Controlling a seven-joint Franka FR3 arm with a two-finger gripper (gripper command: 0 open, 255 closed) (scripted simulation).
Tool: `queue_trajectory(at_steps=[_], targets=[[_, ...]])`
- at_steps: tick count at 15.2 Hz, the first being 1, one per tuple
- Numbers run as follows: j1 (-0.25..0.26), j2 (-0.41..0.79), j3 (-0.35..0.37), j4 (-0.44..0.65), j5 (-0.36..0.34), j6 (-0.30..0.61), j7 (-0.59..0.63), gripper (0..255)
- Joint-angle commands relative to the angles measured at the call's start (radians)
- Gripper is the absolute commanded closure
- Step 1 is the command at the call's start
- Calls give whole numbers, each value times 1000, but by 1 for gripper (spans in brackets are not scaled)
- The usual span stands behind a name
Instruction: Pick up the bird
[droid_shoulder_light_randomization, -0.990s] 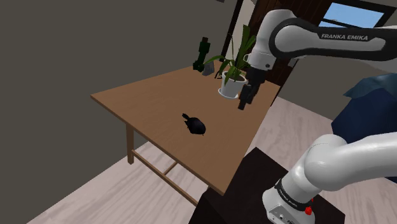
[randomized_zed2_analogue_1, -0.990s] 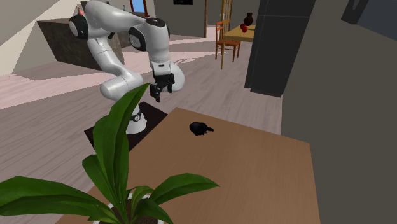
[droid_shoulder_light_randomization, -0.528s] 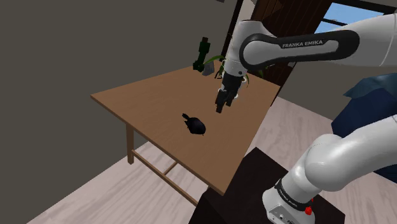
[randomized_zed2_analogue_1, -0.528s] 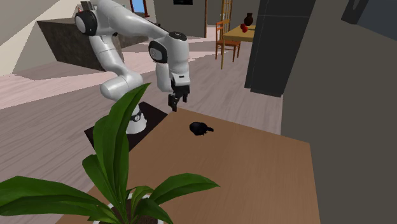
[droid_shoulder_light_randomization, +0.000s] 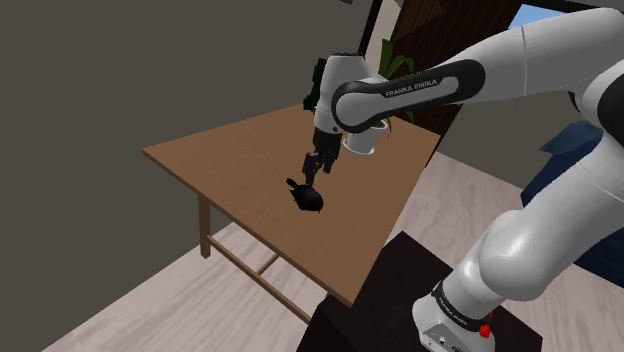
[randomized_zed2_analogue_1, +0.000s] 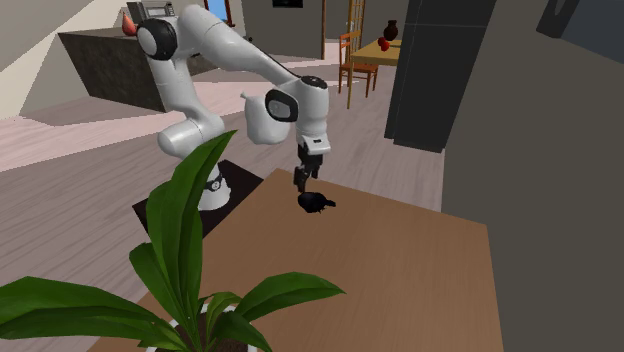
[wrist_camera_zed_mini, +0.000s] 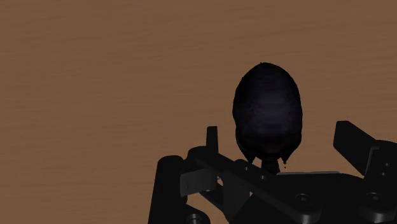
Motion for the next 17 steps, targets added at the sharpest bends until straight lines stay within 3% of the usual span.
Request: queue_trajectory(at_steps=[1,3,13,14,17], targets=[[3,87,13,64,-31,28,31,0],[10,163,21,116,-63,53,62,0],[12,220,19,75,-82,150,77,0],[12,222,19,76,-82,150,78,255],[12,222,19,76,-82,150,78,255]])
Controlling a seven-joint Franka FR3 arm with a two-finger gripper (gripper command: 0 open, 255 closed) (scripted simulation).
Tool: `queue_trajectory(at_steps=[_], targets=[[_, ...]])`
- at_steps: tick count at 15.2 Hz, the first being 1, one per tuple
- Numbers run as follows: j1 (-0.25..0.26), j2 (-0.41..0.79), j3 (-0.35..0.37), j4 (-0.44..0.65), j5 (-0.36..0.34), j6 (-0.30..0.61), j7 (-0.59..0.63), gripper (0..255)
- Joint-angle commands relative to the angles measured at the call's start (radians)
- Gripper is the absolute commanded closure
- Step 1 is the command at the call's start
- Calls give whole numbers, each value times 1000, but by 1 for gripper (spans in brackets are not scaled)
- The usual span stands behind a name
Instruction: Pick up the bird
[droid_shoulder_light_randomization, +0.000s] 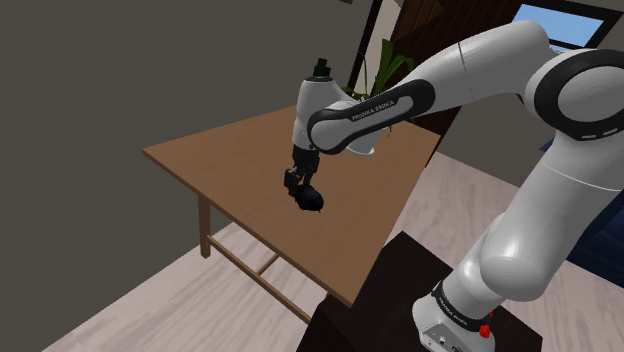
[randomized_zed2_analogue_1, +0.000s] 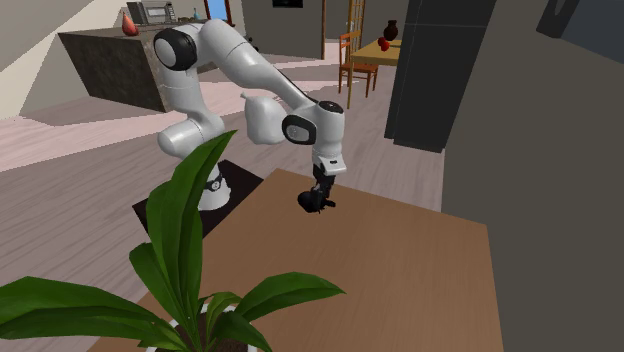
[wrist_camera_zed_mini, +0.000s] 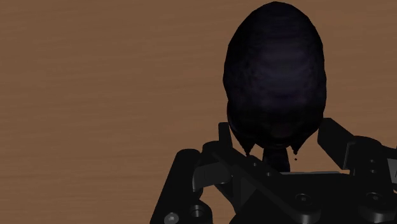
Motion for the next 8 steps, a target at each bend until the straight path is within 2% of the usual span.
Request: queue_trajectory(at_steps=[1,8], targets=[[1,2,1,-1,0,0,0,255],[0,-17,1,8,6,-26,-5,255]])
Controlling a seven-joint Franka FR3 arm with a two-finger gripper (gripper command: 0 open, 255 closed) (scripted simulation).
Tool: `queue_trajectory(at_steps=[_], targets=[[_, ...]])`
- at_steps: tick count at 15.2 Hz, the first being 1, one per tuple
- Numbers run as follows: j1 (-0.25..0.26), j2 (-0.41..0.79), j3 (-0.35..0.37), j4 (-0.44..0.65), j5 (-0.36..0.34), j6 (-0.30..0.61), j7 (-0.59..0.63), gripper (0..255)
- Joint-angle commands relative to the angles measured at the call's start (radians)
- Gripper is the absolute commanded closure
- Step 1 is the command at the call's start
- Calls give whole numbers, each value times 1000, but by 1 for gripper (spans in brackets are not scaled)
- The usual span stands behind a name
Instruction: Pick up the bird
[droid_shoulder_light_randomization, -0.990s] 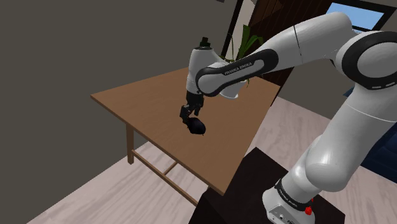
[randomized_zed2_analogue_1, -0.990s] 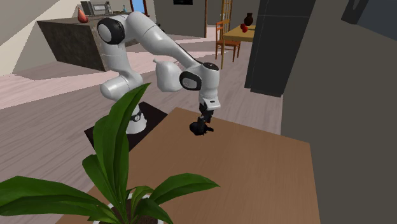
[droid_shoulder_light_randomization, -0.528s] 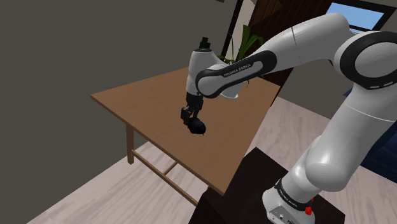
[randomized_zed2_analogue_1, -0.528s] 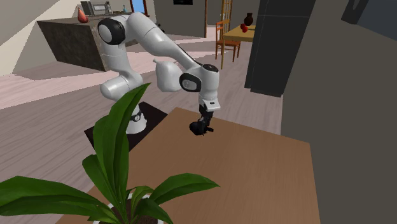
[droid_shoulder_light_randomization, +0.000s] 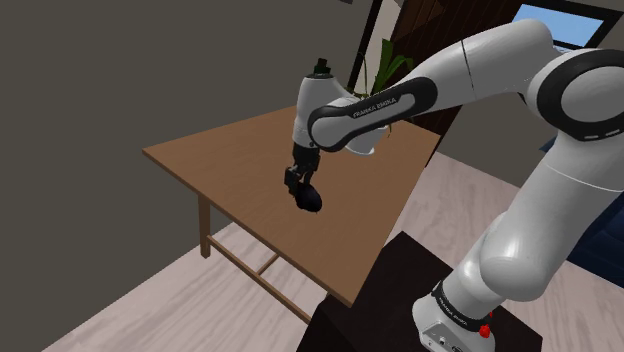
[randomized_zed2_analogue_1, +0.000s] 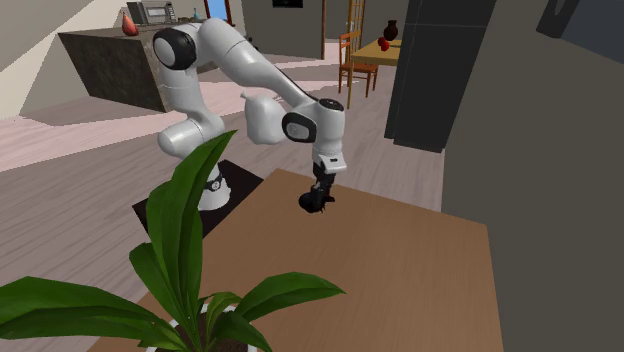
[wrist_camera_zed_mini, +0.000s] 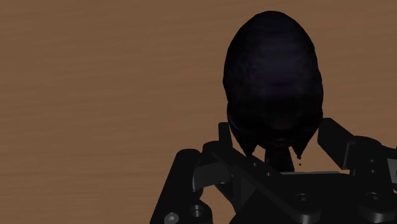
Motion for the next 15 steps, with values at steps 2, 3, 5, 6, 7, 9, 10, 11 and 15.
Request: queue_trajectory(at_steps=[2,3,5,6,7,9,10,11,15], targets=[[0,-22,1,11,7,-33,-5,255],[-1,-30,1,17,10,-46,-7,255],[-1,-44,2,29,14,-71,-11,255],[-1,-51,2,35,16,-84,-13,255],[-1,-57,2,42,18,-97,-15,255],[-1,-70,2,55,22,-123,-18,255],[-1,-76,2,62,24,-136,-20,255],[-1,-82,2,70,26,-149,-22,255],[-2,-94,1,86,29,-177,-25,255]])
